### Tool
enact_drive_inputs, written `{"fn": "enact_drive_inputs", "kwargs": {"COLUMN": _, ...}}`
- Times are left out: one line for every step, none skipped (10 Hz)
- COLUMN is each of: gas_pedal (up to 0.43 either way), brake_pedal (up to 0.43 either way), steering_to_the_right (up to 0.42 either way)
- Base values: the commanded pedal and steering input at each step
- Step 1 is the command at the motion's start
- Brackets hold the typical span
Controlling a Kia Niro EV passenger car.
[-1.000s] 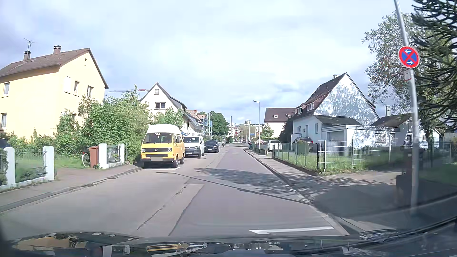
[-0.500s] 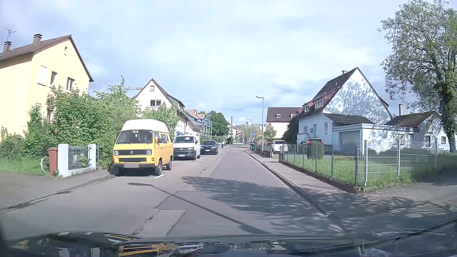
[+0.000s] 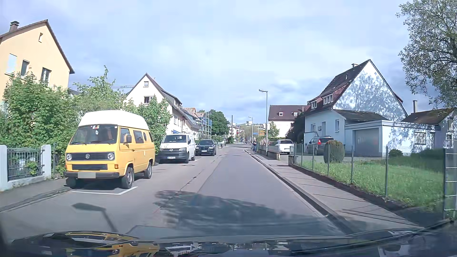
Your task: Follow the waypoints while adhering to traffic rules and regulations
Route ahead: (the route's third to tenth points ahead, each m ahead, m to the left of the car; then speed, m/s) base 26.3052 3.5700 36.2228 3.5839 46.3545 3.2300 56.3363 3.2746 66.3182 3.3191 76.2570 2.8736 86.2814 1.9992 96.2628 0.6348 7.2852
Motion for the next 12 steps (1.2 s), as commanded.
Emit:
{"fn": "enact_drive_inputs", "kwargs": {"gas_pedal": 0.039, "brake_pedal": 0.0, "steering_to_the_right": 0.0}}
{"fn": "enact_drive_inputs", "kwargs": {"gas_pedal": 0.039, "brake_pedal": 0.0, "steering_to_the_right": 0.001}}
{"fn": "enact_drive_inputs", "kwargs": {"gas_pedal": 0.039, "brake_pedal": 0.0, "steering_to_the_right": 0.002}}
{"fn": "enact_drive_inputs", "kwargs": {"gas_pedal": 0.039, "brake_pedal": 0.0, "steering_to_the_right": 0.002}}
{"fn": "enact_drive_inputs", "kwargs": {"gas_pedal": 0.047, "brake_pedal": 0.0, "steering_to_the_right": 0.003}}
{"fn": "enact_drive_inputs", "kwargs": {"gas_pedal": 0.047, "brake_pedal": 0.0, "steering_to_the_right": 0.003}}
{"fn": "enact_drive_inputs", "kwargs": {"gas_pedal": 0.047, "brake_pedal": 0.0, "steering_to_the_right": 0.003}}
{"fn": "enact_drive_inputs", "kwargs": {"gas_pedal": 0.047, "brake_pedal": 0.0, "steering_to_the_right": 0.003}}
{"fn": "enact_drive_inputs", "kwargs": {"gas_pedal": 0.047, "brake_pedal": 0.0, "steering_to_the_right": 0.003}}
{"fn": "enact_drive_inputs", "kwargs": {"gas_pedal": 0.047, "brake_pedal": 0.0, "steering_to_the_right": 0.003}}
{"fn": "enact_drive_inputs", "kwargs": {"gas_pedal": 0.047, "brake_pedal": 0.0, "steering_to_the_right": 0.003}}
{"fn": "enact_drive_inputs", "kwargs": {"gas_pedal": 0.047, "brake_pedal": 0.0, "steering_to_the_right": 0.001}}
